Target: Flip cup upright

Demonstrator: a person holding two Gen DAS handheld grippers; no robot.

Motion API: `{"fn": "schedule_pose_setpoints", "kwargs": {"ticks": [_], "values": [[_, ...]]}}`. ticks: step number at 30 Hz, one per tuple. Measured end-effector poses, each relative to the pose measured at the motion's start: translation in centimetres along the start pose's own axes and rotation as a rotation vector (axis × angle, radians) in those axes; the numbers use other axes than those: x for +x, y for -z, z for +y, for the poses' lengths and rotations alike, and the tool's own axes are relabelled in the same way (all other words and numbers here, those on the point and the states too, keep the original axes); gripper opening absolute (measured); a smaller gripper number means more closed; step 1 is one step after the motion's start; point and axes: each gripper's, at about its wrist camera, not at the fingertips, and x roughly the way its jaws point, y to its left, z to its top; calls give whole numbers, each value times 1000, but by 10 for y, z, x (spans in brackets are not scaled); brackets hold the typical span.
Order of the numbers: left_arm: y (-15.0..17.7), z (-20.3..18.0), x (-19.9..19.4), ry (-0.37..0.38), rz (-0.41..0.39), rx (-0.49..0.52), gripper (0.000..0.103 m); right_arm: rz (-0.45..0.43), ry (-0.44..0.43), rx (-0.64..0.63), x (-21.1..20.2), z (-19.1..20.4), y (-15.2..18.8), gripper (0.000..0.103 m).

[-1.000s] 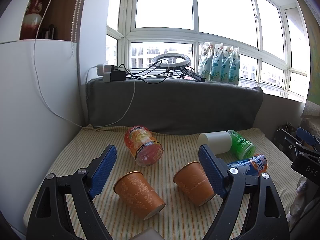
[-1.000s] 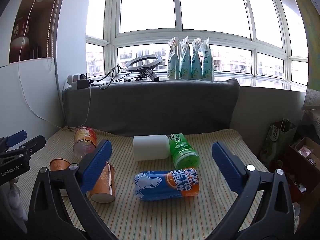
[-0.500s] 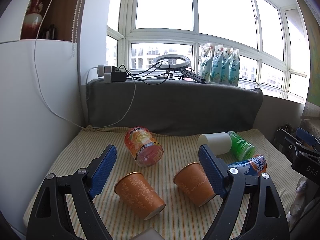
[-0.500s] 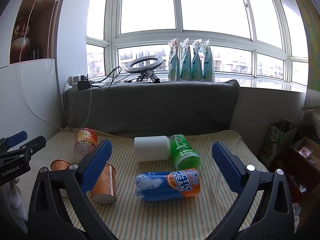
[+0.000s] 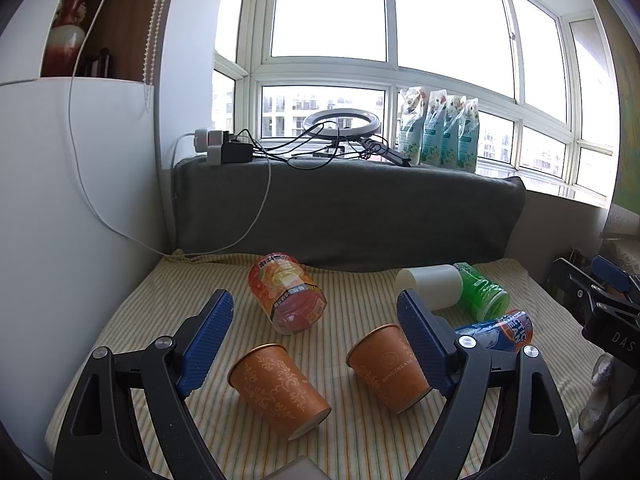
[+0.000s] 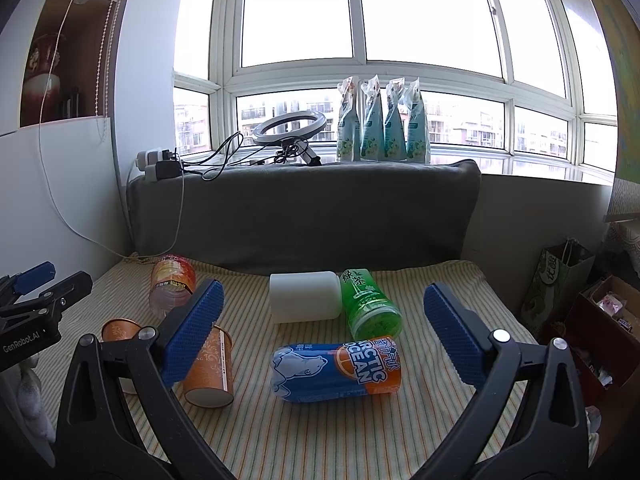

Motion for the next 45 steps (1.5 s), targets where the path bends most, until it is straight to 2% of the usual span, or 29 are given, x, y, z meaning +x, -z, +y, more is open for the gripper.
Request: {"fn": "schedule_pose_setpoints", "kwargs": {"ticks": [36, 45], "values": [[-1, -4, 5, 20, 6, 20, 84, 3, 0, -3, 0, 0, -2, 102], [-5, -11, 18, 58, 49, 46, 84, 11, 3, 3, 2, -4, 0, 102]]}}
